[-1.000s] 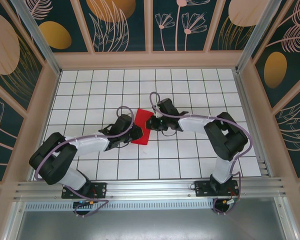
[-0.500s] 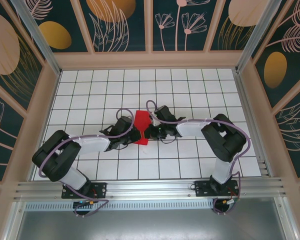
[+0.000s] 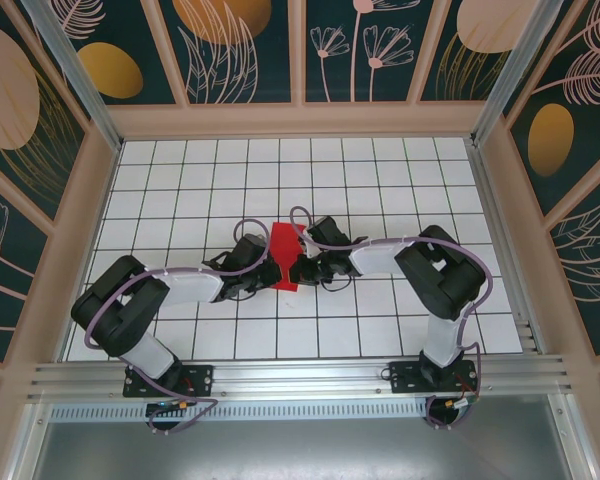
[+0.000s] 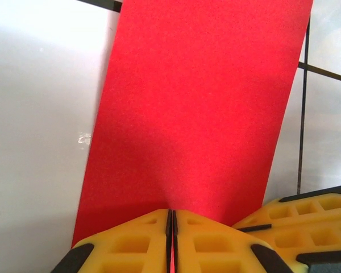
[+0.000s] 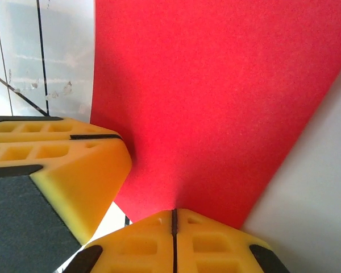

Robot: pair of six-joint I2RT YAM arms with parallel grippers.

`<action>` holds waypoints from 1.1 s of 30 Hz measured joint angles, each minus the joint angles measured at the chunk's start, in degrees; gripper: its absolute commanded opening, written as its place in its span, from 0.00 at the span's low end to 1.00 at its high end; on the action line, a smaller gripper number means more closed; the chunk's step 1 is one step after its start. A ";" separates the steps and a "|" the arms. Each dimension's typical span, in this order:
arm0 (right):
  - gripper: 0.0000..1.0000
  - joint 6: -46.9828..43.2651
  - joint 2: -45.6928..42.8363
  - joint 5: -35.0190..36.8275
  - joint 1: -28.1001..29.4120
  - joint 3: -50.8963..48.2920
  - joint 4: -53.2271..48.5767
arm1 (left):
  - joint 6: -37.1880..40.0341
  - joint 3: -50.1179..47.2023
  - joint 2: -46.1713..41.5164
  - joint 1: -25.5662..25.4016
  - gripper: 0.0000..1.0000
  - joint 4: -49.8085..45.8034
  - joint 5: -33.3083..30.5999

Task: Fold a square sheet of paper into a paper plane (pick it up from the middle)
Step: First fold in half a square sheet of paper at the center of the table.

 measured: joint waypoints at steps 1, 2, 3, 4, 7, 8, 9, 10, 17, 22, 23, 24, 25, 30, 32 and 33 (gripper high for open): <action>0.09 0.00 0.00 -0.02 -0.02 0.00 0.00 | 0.02 0.00 0.00 0.00 0.12 0.07 -0.02; 0.09 0.00 0.00 0.00 -0.02 0.00 0.00 | 0.02 0.00 0.00 0.00 0.11 0.09 -0.04; 0.09 -0.02 -0.02 0.00 0.00 0.00 0.02 | 0.02 0.00 0.04 0.00 0.12 0.09 -0.15; 0.09 -0.02 -0.09 0.00 0.00 0.00 0.00 | 0.04 0.00 0.04 0.00 0.12 0.11 -0.15; 0.09 -0.07 -0.70 0.00 0.00 -0.22 -0.04 | 0.04 0.00 0.04 0.00 0.12 0.11 -0.17; 0.09 -0.09 -1.16 0.00 0.00 -0.50 -0.07 | 0.04 0.00 0.04 0.00 0.12 0.11 -0.17; 0.09 -0.09 -1.79 -0.02 0.02 -0.94 -0.09 | 0.04 0.00 0.04 0.00 0.11 0.11 -0.17; 0.09 -0.11 -2.36 -0.04 0.07 -1.38 -0.09 | 0.07 0.02 0.04 0.00 0.11 0.11 -0.17; 0.09 -0.07 -2.97 -0.39 1.29 -3.50 -0.20 | 0.07 0.02 0.11 0.00 0.12 0.11 -0.22; 0.08 -0.04 -2.78 -0.42 1.38 -3.52 -0.09 | 0.13 0.04 0.11 0.00 0.12 0.11 -0.22; 0.09 -0.07 -2.78 -0.42 1.38 -3.52 -0.09 | 0.26 0.04 0.11 0.00 0.12 0.11 -0.22; 0.09 -0.07 -2.89 -0.39 1.38 -3.52 -0.11 | 0.31 0.07 0.11 0.00 0.12 0.11 -0.22; 0.09 -0.07 -3.10 -0.13 1.36 -3.52 -0.13 | 0.46 0.09 0.11 0.00 0.11 0.11 -0.24; 0.09 -0.20 -5.14 1.33 0.02 -2.84 -0.31 | 0.55 0.13 0.15 0.00 0.11 0.11 -0.50; 0.09 -0.26 -5.05 1.75 -0.98 -1.25 -0.31 | 0.70 0.17 0.15 0.00 0.11 0.11 -0.59; 0.09 -0.39 -4.85 1.95 -1.31 -0.57 -0.31 | 0.70 0.20 0.22 0.00 0.11 0.11 -0.61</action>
